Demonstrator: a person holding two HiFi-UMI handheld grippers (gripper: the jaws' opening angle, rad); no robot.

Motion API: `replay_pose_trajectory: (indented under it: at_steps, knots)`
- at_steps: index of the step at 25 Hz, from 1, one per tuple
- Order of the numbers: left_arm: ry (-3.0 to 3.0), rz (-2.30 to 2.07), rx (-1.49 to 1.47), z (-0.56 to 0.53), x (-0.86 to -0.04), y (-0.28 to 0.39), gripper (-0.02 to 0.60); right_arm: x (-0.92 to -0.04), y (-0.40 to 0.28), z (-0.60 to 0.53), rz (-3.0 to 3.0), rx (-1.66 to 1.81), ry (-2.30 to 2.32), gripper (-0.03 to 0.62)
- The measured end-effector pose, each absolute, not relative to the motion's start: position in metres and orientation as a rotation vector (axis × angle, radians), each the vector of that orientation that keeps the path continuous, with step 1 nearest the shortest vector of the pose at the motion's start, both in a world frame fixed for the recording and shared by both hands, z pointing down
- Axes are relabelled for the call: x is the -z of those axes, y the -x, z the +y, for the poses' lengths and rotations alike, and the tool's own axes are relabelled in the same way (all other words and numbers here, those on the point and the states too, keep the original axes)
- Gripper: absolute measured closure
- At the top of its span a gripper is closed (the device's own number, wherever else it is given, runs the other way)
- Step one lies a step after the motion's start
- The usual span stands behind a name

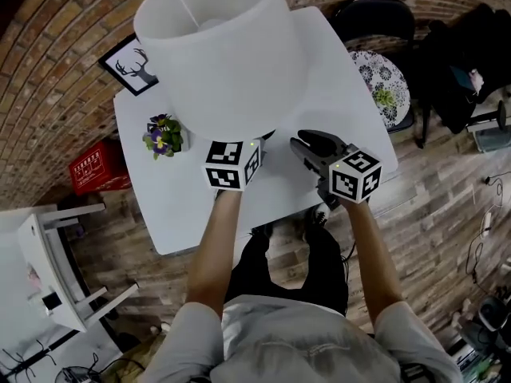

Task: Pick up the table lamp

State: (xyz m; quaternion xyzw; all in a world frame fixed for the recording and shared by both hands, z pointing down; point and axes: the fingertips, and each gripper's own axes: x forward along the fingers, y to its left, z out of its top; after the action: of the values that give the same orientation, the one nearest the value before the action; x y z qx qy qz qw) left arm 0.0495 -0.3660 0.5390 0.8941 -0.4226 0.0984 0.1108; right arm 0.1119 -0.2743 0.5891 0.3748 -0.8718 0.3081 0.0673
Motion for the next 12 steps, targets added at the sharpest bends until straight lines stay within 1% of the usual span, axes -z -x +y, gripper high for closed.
replay_pose_trajectory:
  at_steps: [7,12]
  knots:
    - [-2.677,-1.154,-0.24,-0.348,-0.495,-0.074,0.42,-0.574,-0.103,-0.275,-2.76,-1.523,-0.919,0.44]
    - [-2.744,-1.097,-0.219,-0.339,-0.457,-0.091,0.42,-0.548,-0.104,-0.274,-2.829,-1.74,-0.822,0.427]
